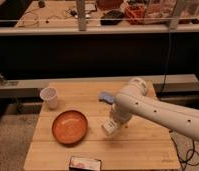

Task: Place the bottle in the ceramic bowl

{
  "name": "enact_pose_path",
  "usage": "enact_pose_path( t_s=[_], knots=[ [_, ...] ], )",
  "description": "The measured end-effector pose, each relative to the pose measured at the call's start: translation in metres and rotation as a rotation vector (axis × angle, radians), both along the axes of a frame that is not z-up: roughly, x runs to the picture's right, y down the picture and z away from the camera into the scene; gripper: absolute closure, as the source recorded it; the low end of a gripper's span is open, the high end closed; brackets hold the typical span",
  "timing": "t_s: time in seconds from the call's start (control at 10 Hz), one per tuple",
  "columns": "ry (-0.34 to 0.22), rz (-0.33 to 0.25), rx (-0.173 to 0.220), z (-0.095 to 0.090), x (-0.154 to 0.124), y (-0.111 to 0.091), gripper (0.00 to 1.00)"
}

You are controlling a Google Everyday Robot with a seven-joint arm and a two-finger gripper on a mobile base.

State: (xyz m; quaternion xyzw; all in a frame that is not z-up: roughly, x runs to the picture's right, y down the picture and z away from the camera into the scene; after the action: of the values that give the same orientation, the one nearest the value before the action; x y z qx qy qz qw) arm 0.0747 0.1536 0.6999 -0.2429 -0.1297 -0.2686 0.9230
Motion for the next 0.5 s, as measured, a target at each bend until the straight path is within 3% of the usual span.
enact_pose_path(
  t_s=[0.5],
  knots=[
    [-0.042,-0.053,0.005,-0.002,-0.041,-0.008,0.99]
  ],
)
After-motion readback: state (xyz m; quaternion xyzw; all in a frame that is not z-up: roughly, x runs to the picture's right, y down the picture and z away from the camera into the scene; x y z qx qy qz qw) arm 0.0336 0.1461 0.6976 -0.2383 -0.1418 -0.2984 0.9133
